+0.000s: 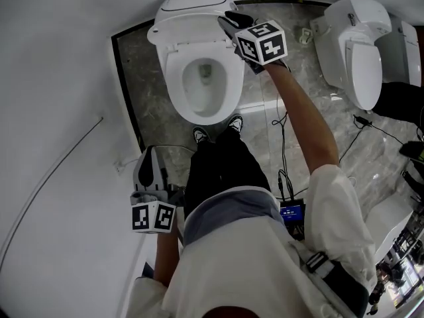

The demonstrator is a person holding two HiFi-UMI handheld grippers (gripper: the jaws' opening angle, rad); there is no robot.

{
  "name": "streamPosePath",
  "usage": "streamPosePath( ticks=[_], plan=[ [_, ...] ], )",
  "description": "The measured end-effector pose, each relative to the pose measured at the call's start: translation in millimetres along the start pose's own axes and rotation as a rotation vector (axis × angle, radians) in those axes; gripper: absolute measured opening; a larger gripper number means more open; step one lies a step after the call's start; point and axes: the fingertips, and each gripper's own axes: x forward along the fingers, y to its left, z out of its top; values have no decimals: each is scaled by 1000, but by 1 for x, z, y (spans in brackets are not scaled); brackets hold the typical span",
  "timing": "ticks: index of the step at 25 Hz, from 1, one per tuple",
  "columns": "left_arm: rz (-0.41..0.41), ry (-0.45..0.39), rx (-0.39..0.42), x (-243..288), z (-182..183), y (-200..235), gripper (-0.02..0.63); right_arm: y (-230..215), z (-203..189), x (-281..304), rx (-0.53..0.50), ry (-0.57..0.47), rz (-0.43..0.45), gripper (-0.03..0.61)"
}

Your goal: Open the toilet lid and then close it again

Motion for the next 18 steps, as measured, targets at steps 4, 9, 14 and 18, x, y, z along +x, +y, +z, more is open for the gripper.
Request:
streamPosePath(
  ticks=[4,9,14,18],
  plan=[
    [14,-4,1,-3,1,3,8,-7,-4,0,-211,91,-41,71],
    [40,-1,-1,-10,-5,7,8,-31,-8,8,-351,184,-69,71],
    [77,15,-2,-17,-11,15,8,-50,-6,25,-439,258,-60,71],
    [109,21,-5,-23,-17,20,8,-60,-1,41,-484,292,-35,71]
  ],
)
